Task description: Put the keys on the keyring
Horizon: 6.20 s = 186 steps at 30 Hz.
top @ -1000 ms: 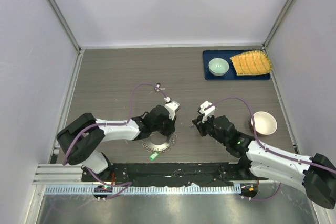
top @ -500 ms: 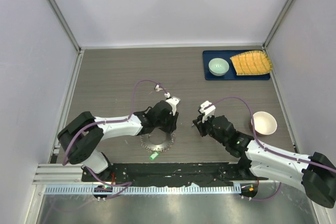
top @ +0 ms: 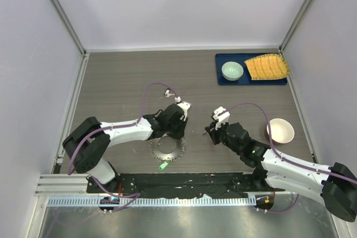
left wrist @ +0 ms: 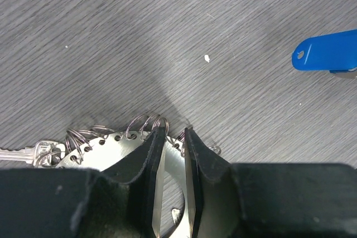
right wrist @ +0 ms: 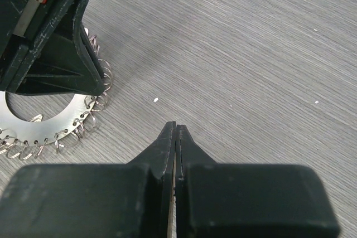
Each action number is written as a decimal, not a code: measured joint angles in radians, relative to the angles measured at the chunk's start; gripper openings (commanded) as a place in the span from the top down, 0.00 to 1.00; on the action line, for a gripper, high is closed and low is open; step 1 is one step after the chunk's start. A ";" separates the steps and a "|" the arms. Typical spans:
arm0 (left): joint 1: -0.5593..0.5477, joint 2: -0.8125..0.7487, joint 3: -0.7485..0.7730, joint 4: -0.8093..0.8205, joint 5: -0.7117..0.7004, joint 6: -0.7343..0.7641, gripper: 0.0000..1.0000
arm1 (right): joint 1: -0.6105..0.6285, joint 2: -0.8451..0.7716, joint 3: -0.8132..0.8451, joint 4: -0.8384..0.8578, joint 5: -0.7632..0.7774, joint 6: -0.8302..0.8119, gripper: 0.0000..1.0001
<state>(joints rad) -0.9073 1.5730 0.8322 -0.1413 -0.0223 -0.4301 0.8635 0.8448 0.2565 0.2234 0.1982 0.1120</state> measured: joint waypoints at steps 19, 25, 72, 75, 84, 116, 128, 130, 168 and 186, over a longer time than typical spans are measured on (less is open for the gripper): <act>0.006 0.000 -0.007 -0.014 0.055 0.039 0.74 | -0.002 -0.001 0.000 0.001 0.000 0.000 0.99; 0.006 0.000 -0.012 -0.016 0.069 0.042 0.73 | -0.002 -0.001 0.000 0.001 -0.001 0.000 0.99; 0.018 -0.095 -0.125 0.098 0.031 0.159 0.73 | -0.002 -0.016 -0.020 0.024 0.000 -0.001 0.99; 0.018 -0.095 -0.129 0.116 0.050 0.178 0.73 | -0.002 -0.016 -0.020 0.029 0.000 -0.002 0.99; 0.018 -0.064 -0.130 0.154 0.076 0.204 0.71 | -0.002 -0.016 -0.021 0.038 -0.002 -0.004 0.99; 0.091 -0.097 -0.130 0.099 0.090 0.068 0.69 | -0.003 -0.014 -0.021 0.040 -0.010 -0.004 0.99; 0.098 -0.068 -0.135 0.115 0.138 0.067 0.70 | -0.003 -0.013 -0.021 0.043 -0.010 -0.004 0.99; 0.098 -0.059 -0.135 0.125 0.140 0.067 0.71 | -0.003 -0.013 -0.021 0.043 -0.010 -0.005 0.99; 0.099 -0.410 -0.422 0.360 0.228 0.134 1.00 | -0.004 0.196 0.153 -0.121 -0.038 0.083 0.99; 0.103 -0.499 -0.576 0.673 0.258 0.290 1.00 | -0.128 0.786 0.501 -0.108 0.000 0.079 0.99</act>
<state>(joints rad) -0.8043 1.0737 0.2565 0.5316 0.2356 -0.1398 0.7353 1.6310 0.7574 0.1154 0.1986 0.1909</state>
